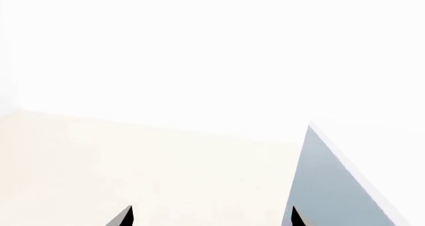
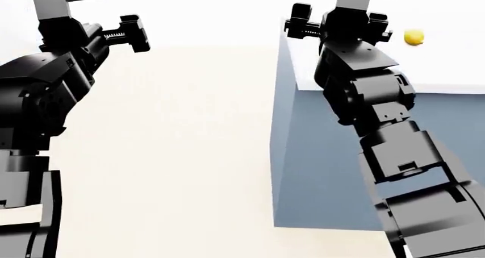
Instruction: Pick the lemon from the counter and place it in the cabinet.
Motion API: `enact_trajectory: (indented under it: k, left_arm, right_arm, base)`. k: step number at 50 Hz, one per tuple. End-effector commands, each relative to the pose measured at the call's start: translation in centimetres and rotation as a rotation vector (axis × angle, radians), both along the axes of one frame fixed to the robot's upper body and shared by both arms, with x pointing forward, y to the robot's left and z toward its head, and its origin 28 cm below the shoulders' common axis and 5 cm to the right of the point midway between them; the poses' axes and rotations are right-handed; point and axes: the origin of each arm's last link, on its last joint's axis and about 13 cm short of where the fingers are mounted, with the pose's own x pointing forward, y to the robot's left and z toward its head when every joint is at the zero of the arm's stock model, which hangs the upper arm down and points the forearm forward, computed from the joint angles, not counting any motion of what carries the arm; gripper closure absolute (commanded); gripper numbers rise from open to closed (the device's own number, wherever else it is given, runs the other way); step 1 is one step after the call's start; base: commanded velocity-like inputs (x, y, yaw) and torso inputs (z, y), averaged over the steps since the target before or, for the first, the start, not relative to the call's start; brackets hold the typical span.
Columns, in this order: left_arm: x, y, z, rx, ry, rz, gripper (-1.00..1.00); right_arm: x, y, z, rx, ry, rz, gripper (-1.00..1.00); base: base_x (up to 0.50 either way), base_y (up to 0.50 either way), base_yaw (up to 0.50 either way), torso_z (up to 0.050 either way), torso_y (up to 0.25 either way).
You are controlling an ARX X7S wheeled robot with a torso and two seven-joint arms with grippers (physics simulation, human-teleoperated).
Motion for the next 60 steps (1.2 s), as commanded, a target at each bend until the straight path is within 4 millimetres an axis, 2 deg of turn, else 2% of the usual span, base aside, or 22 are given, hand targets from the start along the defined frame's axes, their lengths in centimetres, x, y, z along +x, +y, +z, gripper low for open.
enact_trajectory:
  k: [1, 48, 60]
  left_arm:
    - [0.03, 0.0, -0.04, -0.002, 0.001, 0.0, -1.0]
    - [0.04, -0.03, -0.09, -0.003, 0.002, -0.002, -1.0]
    - [-0.12, -0.02, -0.08, -0.004, 0.002, -0.002, -1.0]
  right_arm:
    - [-0.01, 0.0, 0.0, 0.0, 0.0, 0.0, -1.0]
    - [0.06, 0.03, 0.02, 0.004, -0.001, 0.01, -1.0]
    - [0.11, 0.03, 0.11, 0.007, -0.005, 0.016, -1.0]
  base:
    - [-0.5, -0.02, 0.0, 0.0, 0.0]
    - [-0.5, -0.02, 0.0, 0.0, 0.0]
    - [-0.46, -0.29, 0.0, 0.0, 0.0]
